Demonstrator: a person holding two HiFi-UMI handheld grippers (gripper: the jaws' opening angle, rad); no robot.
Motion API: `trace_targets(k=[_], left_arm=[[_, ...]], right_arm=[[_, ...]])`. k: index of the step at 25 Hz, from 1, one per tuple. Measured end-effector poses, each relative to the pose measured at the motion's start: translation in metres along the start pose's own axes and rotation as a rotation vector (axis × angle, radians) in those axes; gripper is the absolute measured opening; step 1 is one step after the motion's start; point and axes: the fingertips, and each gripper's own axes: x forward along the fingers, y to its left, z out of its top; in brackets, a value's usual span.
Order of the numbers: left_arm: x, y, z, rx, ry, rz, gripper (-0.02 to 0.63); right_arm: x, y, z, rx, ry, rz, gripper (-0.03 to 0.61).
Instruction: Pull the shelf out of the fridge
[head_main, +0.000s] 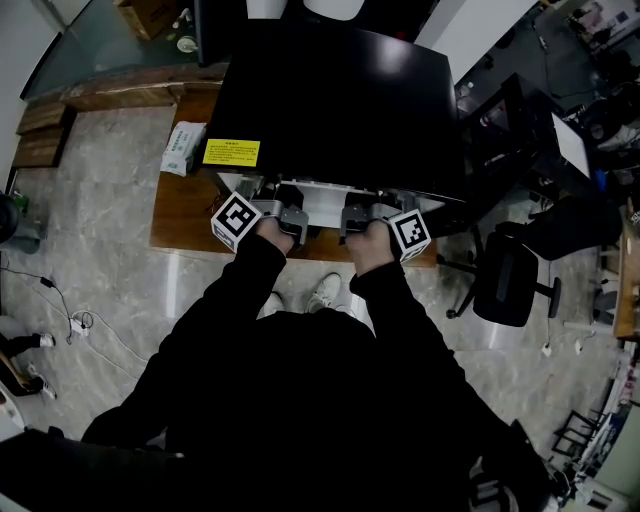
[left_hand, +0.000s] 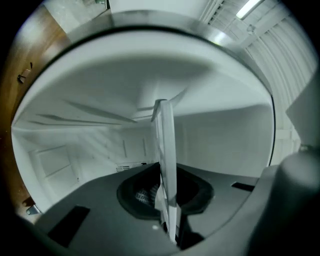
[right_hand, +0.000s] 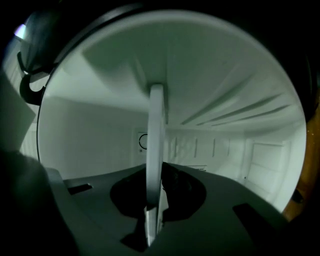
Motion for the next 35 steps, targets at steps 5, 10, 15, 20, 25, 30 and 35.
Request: trace_targets(k=[5,10,15,20,25,30,35], left_arm=[[-0.025,-0.004,-0.007,-0.007,0.013,0.005,0.04],[-0.04,-0.01,-0.011,-0.014,0.038,0.011,0.038],[-0.072,-0.014,-0.019,-0.013,0.066,0.006,0.038],[-0.104,-0.017,-0.024,-0.03,0.097,-0.004,0.038],[-0.119,-0.022,-0.031,-0.054,0.115,-0.009,0.041],[-0.129,-0.025,-0.039,-0.056,0.122,-0.003,0.041],[-0.159,-0.026,-0.045,-0.046,0.101,0.005,0.04]], right_arm=[[-0.027,0.0,-0.002,-0.006,0.0,0.001,0.029],[-0.043,0.004,-0.006,-0.012,-0.015,-0.004,0.029],[-0.077,0.006,-0.012,-0.013,-0.039,0.002,0.029],[-0.111,0.009,-0.021,-0.026,-0.064,-0.002,0.029],[-0.132,0.01,-0.021,-0.03,-0.08,-0.028,0.029],[-0.148,0.011,-0.019,-0.03,-0.08,-0.033,0.03],[-0.178,0.009,-0.026,-0.02,-0.057,-0.025,0.029]])
